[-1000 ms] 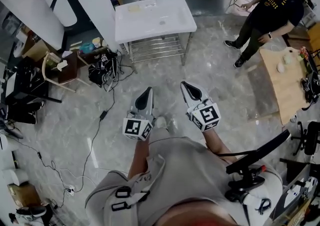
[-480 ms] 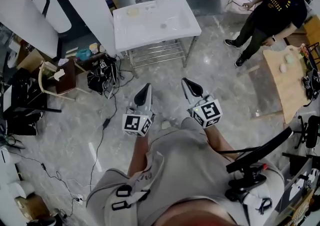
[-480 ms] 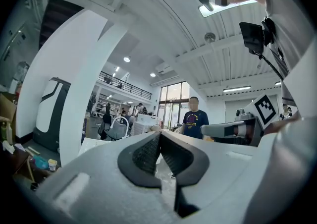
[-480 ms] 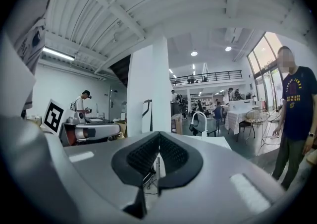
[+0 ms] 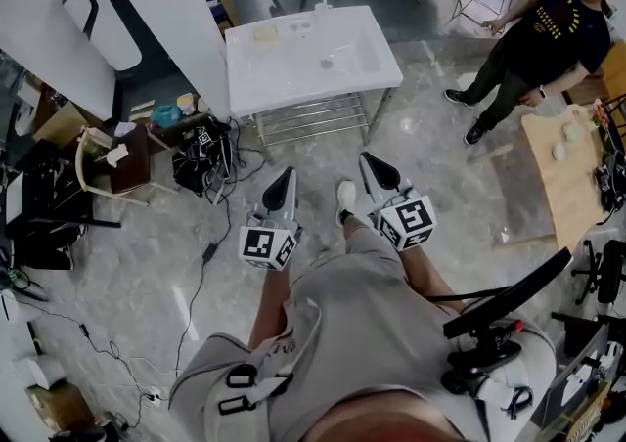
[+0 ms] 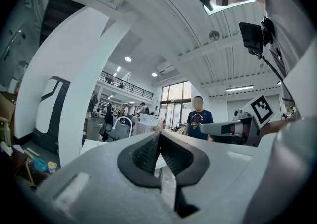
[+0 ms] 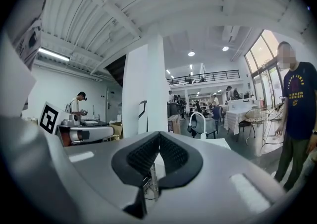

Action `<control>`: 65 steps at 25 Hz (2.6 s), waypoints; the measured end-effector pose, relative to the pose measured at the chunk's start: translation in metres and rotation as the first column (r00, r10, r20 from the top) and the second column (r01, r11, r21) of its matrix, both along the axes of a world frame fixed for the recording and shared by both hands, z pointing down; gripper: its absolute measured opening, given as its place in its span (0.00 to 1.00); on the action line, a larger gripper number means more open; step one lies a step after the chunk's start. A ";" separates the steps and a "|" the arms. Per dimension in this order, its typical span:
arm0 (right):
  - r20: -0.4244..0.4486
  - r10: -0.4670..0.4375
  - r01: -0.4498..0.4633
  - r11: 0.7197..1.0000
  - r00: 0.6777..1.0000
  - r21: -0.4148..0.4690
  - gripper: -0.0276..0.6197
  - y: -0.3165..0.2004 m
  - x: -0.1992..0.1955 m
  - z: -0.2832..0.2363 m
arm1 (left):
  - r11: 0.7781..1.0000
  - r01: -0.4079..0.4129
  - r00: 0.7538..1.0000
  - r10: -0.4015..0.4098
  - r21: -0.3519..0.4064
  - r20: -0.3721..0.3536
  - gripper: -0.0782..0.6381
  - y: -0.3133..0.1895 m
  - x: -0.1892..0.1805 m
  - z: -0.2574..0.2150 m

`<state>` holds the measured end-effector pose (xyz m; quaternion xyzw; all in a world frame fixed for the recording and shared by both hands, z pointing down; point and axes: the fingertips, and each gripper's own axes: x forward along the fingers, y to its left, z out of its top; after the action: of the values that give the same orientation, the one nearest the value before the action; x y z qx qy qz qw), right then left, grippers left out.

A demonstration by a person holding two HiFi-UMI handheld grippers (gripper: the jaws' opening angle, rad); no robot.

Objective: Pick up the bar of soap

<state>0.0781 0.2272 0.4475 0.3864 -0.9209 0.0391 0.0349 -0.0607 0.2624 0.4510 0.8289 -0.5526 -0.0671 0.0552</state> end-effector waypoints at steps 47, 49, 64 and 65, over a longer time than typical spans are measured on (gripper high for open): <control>0.104 -0.135 0.130 0.990 0.985 0.055 0.05 -0.417 -0.067 -0.026 | 1.000 0.010 0.997 -0.011 0.013 0.078 0.09 -0.412 -0.033 -0.028; 0.100 -0.127 0.122 0.991 0.987 0.050 0.05 -0.420 -0.069 -0.024 | 1.000 0.021 0.997 -0.021 0.003 0.074 0.09 -0.415 -0.040 -0.025; 0.073 -0.097 0.095 0.995 0.993 0.037 0.05 -0.444 -0.092 -0.021 | 0.967 -0.017 0.946 0.099 -0.256 0.310 0.44 -0.500 -0.096 0.062; 0.072 -0.096 0.094 0.995 0.993 0.037 0.05 -0.442 -0.089 -0.022 | 0.960 -0.015 0.929 0.116 -0.278 0.351 0.47 -0.505 -0.099 0.070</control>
<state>-0.0113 -0.2146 0.4259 0.3409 -0.9394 0.0362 -0.0036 -0.1595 -0.2425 0.5209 0.8296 -0.5290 0.1654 0.0669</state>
